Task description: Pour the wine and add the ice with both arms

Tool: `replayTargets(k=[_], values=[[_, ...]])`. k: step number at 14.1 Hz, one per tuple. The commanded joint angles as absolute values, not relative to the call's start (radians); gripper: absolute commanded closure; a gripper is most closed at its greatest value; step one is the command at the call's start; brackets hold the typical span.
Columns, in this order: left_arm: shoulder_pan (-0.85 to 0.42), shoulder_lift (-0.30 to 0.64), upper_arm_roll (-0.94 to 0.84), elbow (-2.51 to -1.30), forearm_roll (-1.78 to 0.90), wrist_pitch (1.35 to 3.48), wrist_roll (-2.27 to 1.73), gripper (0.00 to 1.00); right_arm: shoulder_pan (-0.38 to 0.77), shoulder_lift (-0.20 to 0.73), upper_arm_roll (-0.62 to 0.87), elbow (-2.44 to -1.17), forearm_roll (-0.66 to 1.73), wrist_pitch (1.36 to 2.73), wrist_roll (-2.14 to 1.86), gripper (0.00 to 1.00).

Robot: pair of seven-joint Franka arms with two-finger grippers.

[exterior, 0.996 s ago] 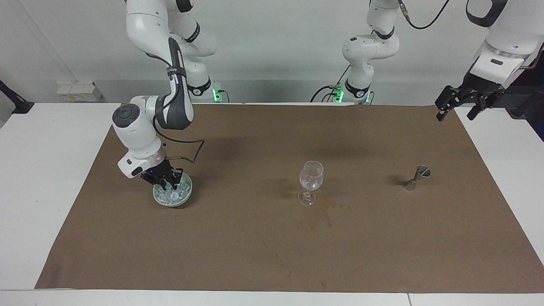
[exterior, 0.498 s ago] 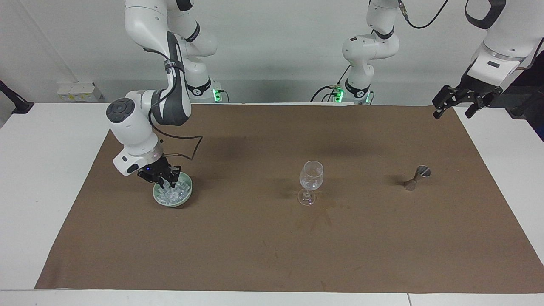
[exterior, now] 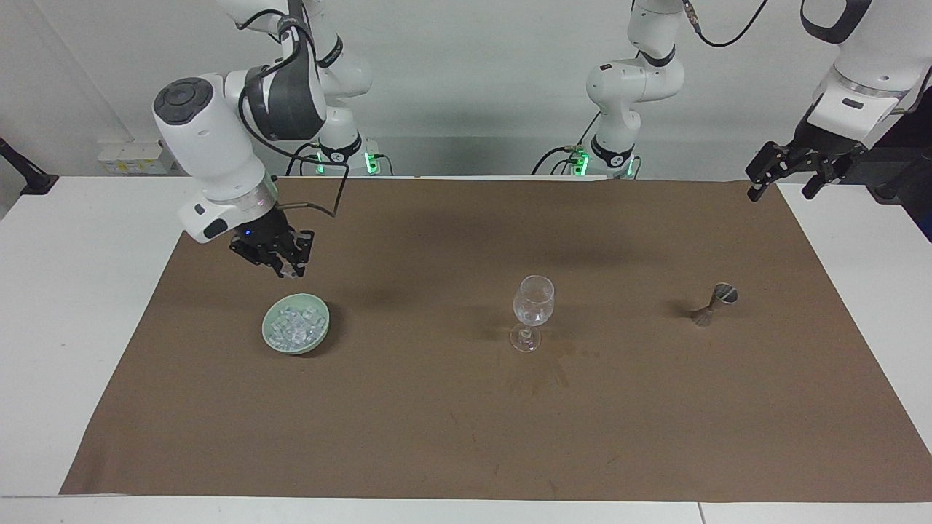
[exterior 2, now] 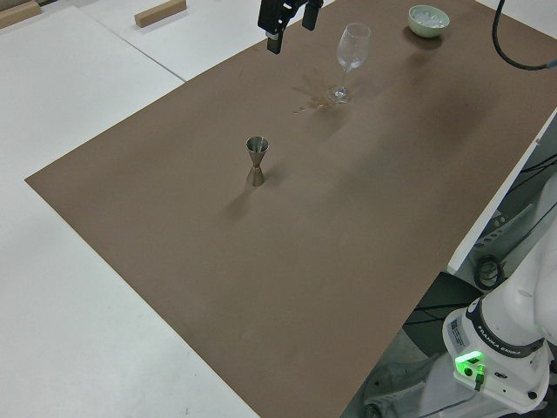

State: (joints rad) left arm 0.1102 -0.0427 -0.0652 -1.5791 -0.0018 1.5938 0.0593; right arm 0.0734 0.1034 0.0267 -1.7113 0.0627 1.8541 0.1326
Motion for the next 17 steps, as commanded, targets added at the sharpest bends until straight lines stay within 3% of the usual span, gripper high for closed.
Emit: replayTargets(k=[1,6,17], values=[[0.097,-0.041,-0.064,-1.578,0.008,1.605,0.055,0.0,0.066,0.087,0.122,-1.698,0.049,1.839,0.271,1.0],[0.095,-0.041,-0.067,-1.578,0.012,1.603,0.057,0.0,0.064,0.126,0.3,-1.626,0.049,1.845,0.54,1.0],[0.091,-0.041,-0.103,-1.563,0.021,1.605,0.057,0.0,0.087,0.461,0.621,-1.287,-0.256,1.942,0.995,1.0]])
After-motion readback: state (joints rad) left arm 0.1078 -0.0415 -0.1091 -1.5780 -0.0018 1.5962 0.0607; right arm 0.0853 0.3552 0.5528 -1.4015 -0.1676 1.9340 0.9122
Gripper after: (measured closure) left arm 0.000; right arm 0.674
